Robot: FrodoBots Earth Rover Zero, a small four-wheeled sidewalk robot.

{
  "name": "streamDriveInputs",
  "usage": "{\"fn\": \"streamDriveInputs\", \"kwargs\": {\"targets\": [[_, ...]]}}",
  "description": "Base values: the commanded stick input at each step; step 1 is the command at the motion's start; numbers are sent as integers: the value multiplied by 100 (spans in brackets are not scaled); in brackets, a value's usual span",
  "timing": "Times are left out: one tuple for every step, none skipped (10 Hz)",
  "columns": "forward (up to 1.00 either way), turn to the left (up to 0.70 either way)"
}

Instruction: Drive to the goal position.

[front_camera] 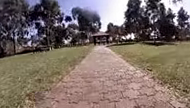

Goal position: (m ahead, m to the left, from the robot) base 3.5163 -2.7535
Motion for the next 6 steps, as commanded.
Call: {"fn": "streamDriveInputs", "kwargs": {"targets": [[70, 0], [70, 0], [70, 0], [70, 0], [70, 0], [70, 0]]}}
